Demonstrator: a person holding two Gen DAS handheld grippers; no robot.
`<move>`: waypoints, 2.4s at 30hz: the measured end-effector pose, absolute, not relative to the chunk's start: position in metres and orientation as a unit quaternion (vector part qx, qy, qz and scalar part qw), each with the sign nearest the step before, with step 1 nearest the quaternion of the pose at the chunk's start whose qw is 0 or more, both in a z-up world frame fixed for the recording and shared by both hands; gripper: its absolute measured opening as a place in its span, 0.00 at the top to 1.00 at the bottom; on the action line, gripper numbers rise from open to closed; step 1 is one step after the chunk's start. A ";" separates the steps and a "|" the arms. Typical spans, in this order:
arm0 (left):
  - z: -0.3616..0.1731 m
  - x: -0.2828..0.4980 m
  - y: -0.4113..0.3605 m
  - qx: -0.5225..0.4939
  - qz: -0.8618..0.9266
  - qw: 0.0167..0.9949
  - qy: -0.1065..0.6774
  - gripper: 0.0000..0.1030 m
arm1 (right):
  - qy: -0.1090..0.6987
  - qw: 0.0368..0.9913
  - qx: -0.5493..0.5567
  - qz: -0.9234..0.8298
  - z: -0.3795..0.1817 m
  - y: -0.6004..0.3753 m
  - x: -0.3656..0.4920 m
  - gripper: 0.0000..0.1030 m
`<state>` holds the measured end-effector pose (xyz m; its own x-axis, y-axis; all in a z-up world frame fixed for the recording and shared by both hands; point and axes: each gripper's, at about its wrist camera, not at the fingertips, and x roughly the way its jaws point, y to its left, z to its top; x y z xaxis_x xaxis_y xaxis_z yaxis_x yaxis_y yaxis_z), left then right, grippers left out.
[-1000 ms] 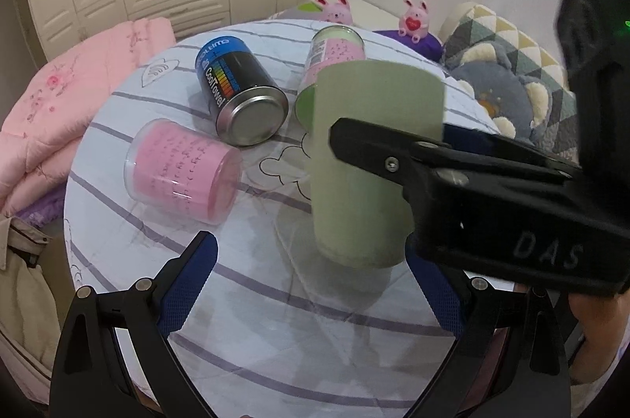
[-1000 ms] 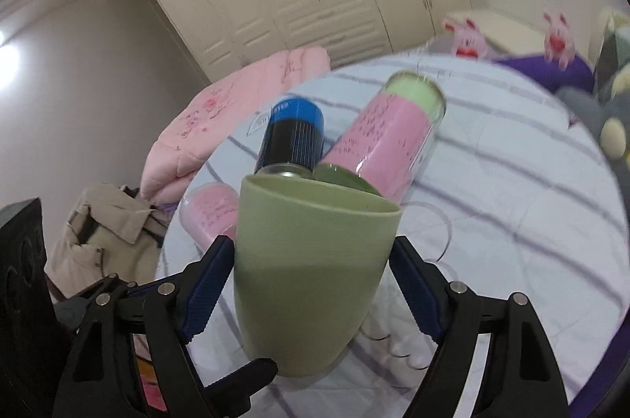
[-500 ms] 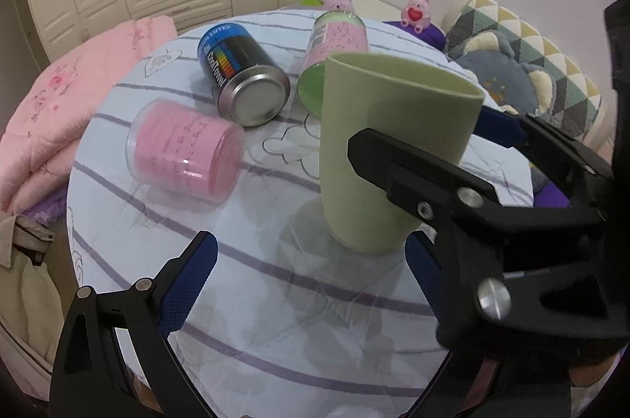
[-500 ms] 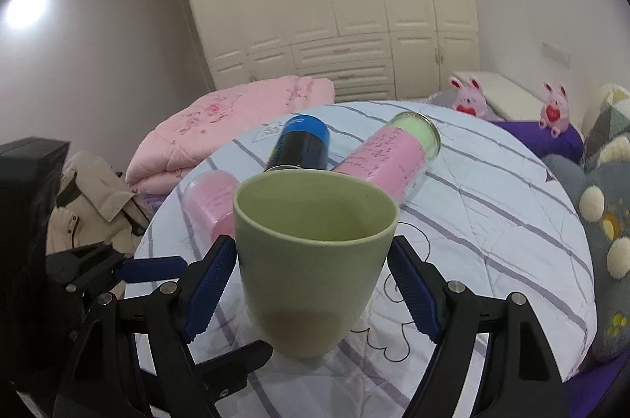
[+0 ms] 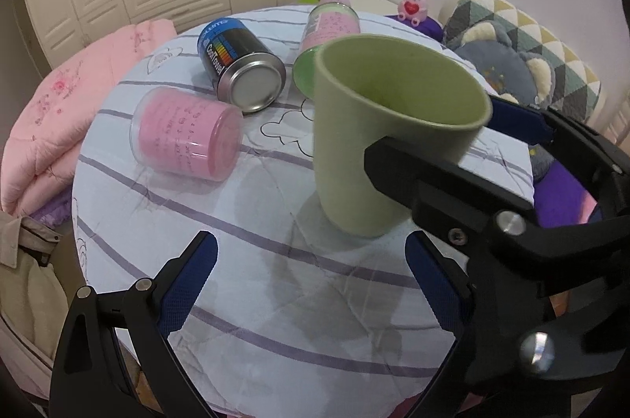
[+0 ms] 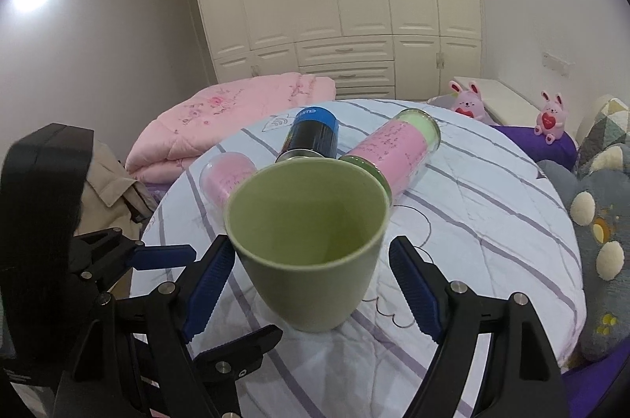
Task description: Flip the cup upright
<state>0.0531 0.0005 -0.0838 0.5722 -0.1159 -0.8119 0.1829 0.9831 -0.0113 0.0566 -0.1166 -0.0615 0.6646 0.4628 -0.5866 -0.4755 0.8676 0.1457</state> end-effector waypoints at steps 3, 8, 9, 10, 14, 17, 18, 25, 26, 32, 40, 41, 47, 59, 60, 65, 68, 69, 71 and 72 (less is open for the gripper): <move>-0.082 0.049 -0.003 0.048 -0.084 0.887 0.451 0.05 | 0.315 0.913 -0.008 0.259 -0.056 -0.120 0.051 0.20; -0.074 0.043 -0.004 0.044 -0.088 0.890 0.445 0.05 | 0.305 0.916 -0.009 0.261 -0.050 -0.124 0.041 0.20; -0.072 0.041 -0.003 0.041 -0.089 0.891 0.443 0.05 | 0.302 0.917 -0.009 0.262 -0.047 -0.126 0.038 0.20; -0.071 0.039 -0.003 0.041 -0.089 0.892 0.442 0.05 | 0.299 0.918 -0.008 0.263 -0.045 -0.127 0.036 0.20; -0.066 0.033 -0.004 0.046 -0.082 0.895 0.435 0.05 | 0.294 0.920 -0.012 0.257 -0.038 -0.132 0.028 0.20; -0.063 0.029 -0.006 0.050 -0.075 0.897 0.432 0.05 | 0.289 0.924 -0.015 0.252 -0.032 -0.138 0.024 0.20; -0.063 0.028 -0.006 0.052 -0.071 0.897 0.432 0.05 | 0.286 0.925 -0.015 0.250 -0.031 -0.141 0.022 0.20; -0.058 0.018 -0.010 0.065 -0.054 0.900 0.428 0.05 | 0.280 0.930 -0.010 0.236 -0.029 -0.163 0.020 0.20; -0.056 0.017 -0.011 0.067 -0.053 0.901 0.426 0.05 | 0.279 0.932 -0.010 0.233 -0.029 -0.168 0.022 0.20; -0.041 0.010 -0.013 0.068 -0.021 0.915 0.398 0.05 | 0.275 0.937 -0.011 0.216 -0.031 -0.188 0.031 0.20; -0.025 0.003 -0.009 0.027 0.048 0.938 0.341 0.05 | 0.257 0.937 -0.010 0.238 -0.044 -0.201 0.036 0.20; -0.024 0.002 -0.011 0.028 0.058 0.940 0.334 0.05 | 0.252 0.937 -0.011 0.243 -0.046 -0.201 0.035 0.20; -0.020 -0.003 -0.014 0.004 0.069 0.948 0.311 0.05 | 0.238 0.941 -0.022 0.241 -0.049 -0.202 0.029 0.20; -0.018 -0.012 -0.019 -0.011 0.087 0.951 0.296 0.00 | 0.223 0.944 0.016 0.241 -0.048 -0.215 0.021 0.20; -0.018 -0.012 -0.021 -0.008 0.088 0.951 0.295 0.00 | 0.222 0.945 0.017 0.241 -0.048 -0.215 0.020 0.20; -0.019 -0.014 -0.028 0.007 0.089 0.951 0.295 0.00 | 0.223 0.945 0.021 0.239 -0.048 -0.217 0.021 0.20; -0.019 -0.016 -0.031 0.011 0.090 0.952 0.293 0.00 | 0.224 0.945 0.024 0.239 -0.049 -0.219 0.021 0.20; -0.019 -0.016 -0.032 0.011 0.090 0.952 0.294 0.00 | 0.223 0.945 0.025 0.238 -0.048 -0.219 0.021 0.20; -0.019 -0.015 -0.033 0.013 0.091 0.951 0.295 0.00 | 0.224 0.945 0.026 0.237 -0.048 -0.220 0.021 0.20; -0.020 -0.015 -0.033 0.012 0.091 0.951 0.296 0.00 | 0.223 0.945 0.028 0.237 -0.048 -0.220 0.020 0.20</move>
